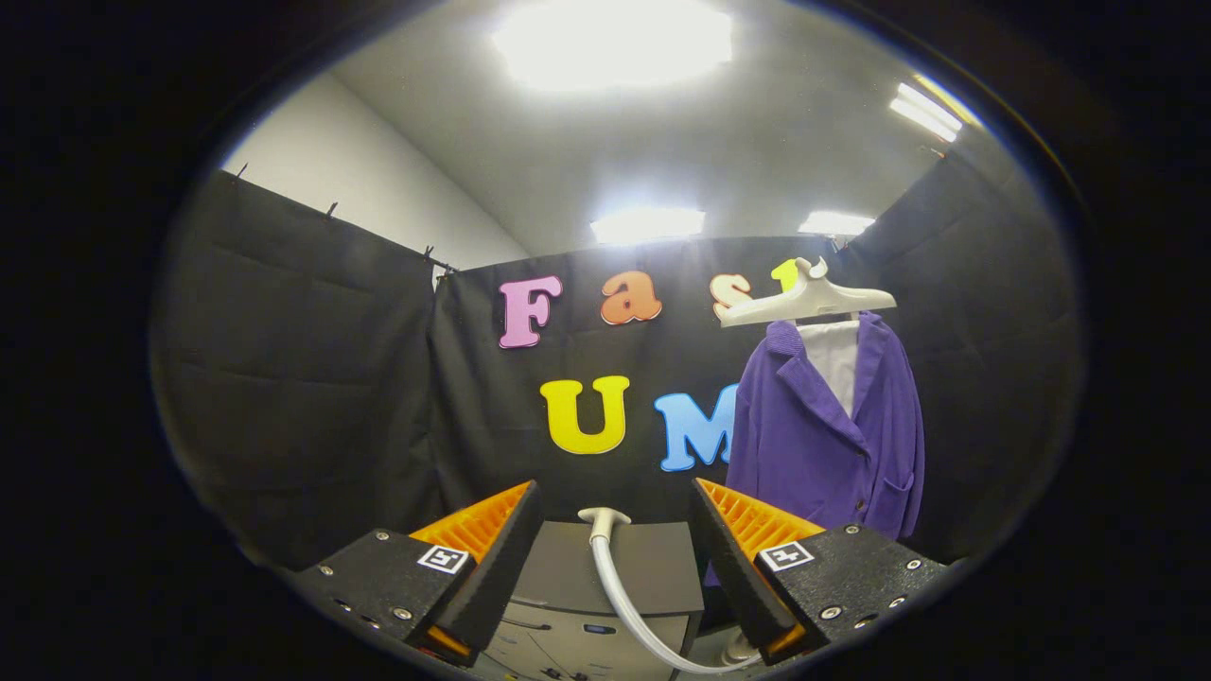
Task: Iron the clothes twice with a garment steamer, once on the left side and once on the right side.
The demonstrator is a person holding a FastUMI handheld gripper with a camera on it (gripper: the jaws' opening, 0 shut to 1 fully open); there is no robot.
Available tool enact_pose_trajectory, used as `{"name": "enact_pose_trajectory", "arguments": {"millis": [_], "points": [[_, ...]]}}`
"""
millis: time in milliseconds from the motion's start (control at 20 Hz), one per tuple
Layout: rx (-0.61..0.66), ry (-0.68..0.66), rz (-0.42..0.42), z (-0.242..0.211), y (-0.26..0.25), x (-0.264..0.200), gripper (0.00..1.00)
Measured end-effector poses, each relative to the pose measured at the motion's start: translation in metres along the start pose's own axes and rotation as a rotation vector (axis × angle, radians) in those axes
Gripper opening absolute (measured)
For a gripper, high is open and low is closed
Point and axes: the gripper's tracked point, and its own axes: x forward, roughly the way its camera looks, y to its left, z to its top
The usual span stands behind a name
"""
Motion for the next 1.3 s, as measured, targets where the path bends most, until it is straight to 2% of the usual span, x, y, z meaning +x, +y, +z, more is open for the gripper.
{"name": "enact_pose_trajectory", "arguments": {"millis": [500, 700, 850, 1150, 1300], "points": [[-0.008, 0.16, -0.029, -0.024, 0.034, 0.145, 0.95], [-0.013, 0.281, -0.071, -0.058, 0.035, 0.197, 0.95], [0.026, 0.345, -0.053, -0.079, 0.047, 0.228, 0.95], [0.034, 0.543, -0.124, -0.146, 0.041, 0.275, 0.95], [0.045, 0.63, -0.128, -0.173, 0.048, 0.294, 0.95]]}}
